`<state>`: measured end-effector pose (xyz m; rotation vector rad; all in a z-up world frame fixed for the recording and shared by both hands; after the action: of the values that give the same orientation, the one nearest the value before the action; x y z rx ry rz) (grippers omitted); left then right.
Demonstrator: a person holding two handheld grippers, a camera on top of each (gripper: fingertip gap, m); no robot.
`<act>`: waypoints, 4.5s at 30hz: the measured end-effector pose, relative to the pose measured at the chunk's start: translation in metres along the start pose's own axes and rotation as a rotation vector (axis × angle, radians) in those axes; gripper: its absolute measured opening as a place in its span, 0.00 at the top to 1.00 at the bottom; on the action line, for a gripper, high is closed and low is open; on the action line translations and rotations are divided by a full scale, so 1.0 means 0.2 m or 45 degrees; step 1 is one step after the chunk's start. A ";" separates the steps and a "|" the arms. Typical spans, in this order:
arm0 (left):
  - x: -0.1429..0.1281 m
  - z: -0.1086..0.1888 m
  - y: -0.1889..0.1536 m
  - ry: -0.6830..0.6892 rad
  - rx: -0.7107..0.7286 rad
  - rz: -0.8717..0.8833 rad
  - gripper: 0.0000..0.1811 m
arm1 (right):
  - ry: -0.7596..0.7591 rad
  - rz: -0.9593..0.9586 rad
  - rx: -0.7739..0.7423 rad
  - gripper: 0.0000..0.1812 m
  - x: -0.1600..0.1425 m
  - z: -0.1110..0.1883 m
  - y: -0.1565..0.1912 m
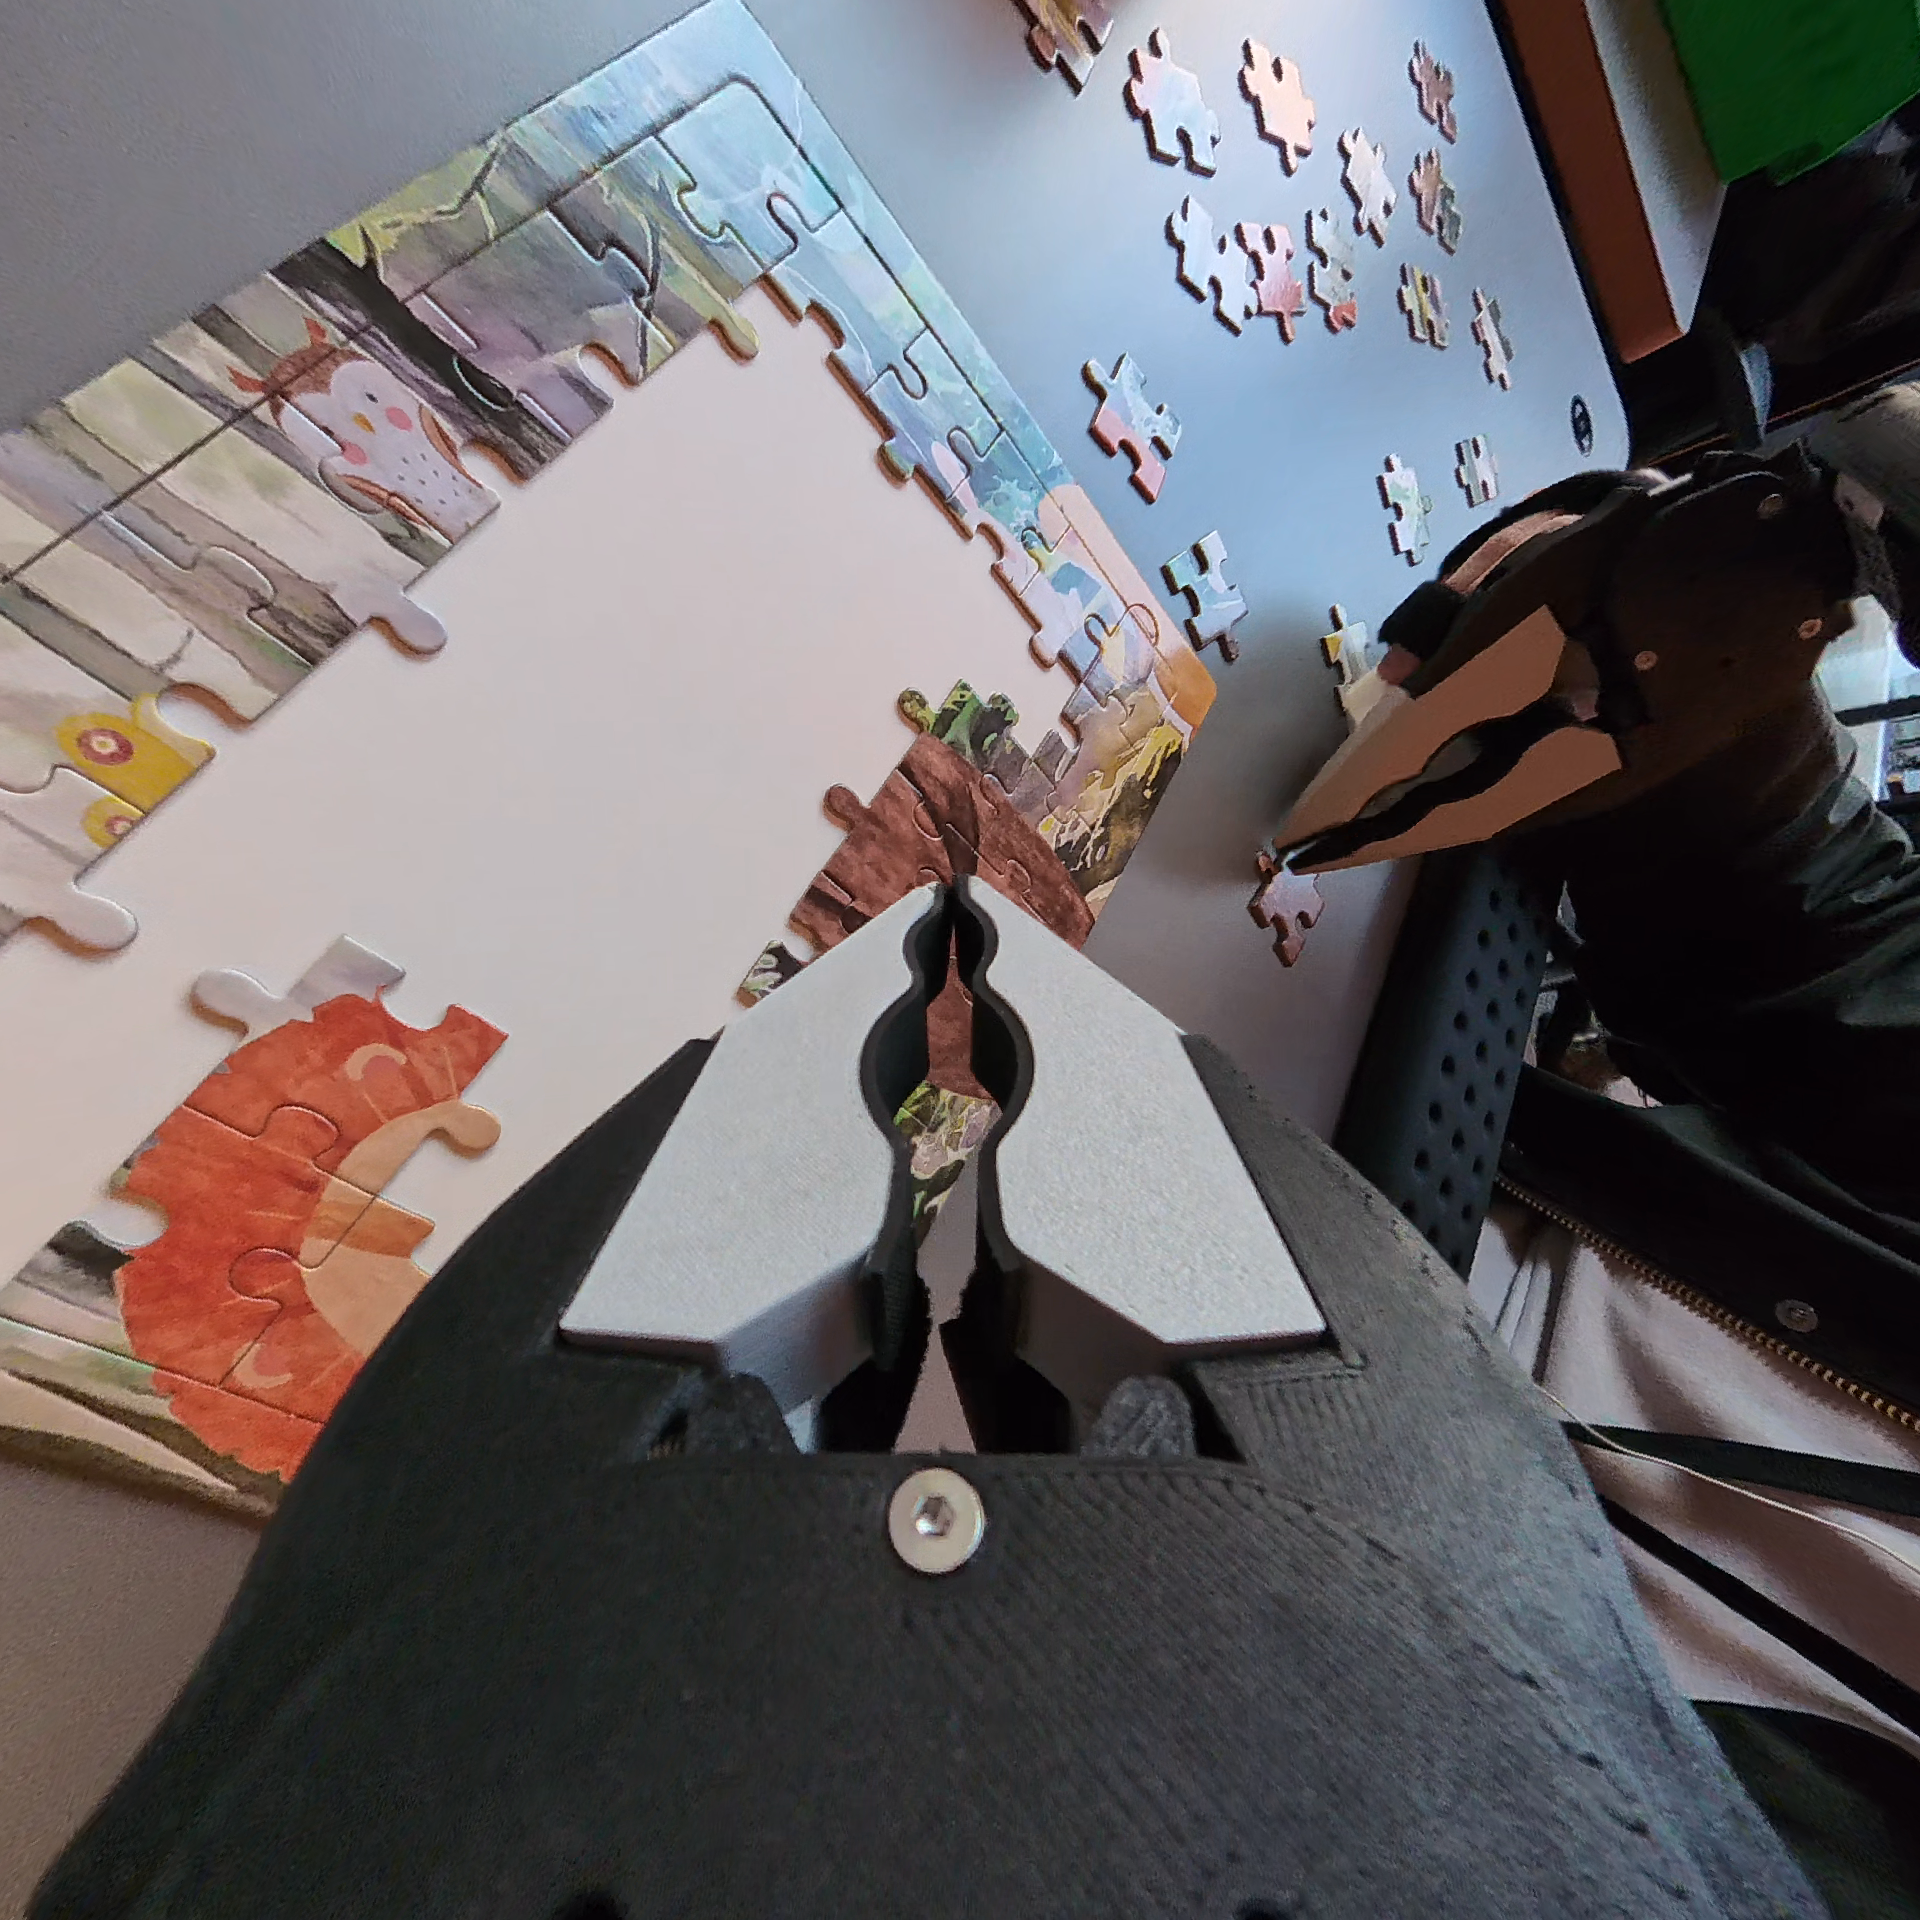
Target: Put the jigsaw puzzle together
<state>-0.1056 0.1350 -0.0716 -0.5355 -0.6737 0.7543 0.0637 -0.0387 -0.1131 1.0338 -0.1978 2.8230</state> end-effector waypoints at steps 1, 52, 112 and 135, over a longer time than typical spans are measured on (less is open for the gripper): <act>0.00 0.01 0.00 -0.001 0.002 0.002 1.00 | -0.003 -0.010 -0.032 0.92 0.01 0.02 -0.01; 0.02 -0.04 0.08 -0.049 0.036 0.053 1.00 | 0.064 -0.005 -0.174 0.83 0.36 -0.29 -0.73; 0.01 -0.18 0.16 0.025 0.198 -0.031 1.00 | -0.039 -0.036 -0.118 0.93 0.32 -0.33 -0.75; 0.03 -0.17 0.09 -0.011 0.135 -0.079 1.00 | 0.031 -0.065 -0.129 1.00 0.33 -0.36 -0.73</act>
<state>-0.0851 0.1435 -0.1040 -0.4134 -0.6515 0.7301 -0.0070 0.1208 -0.1136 0.9683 -0.3035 2.7474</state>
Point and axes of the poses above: each gripper's, where its closed fingertips meet, z back along the fingers, x out of its top, y = z × x across the jaws, the point moved 6 cm from there along z, back along the fingers, and after that the axes turned 11 degrees about z, right-handed, at the moved point
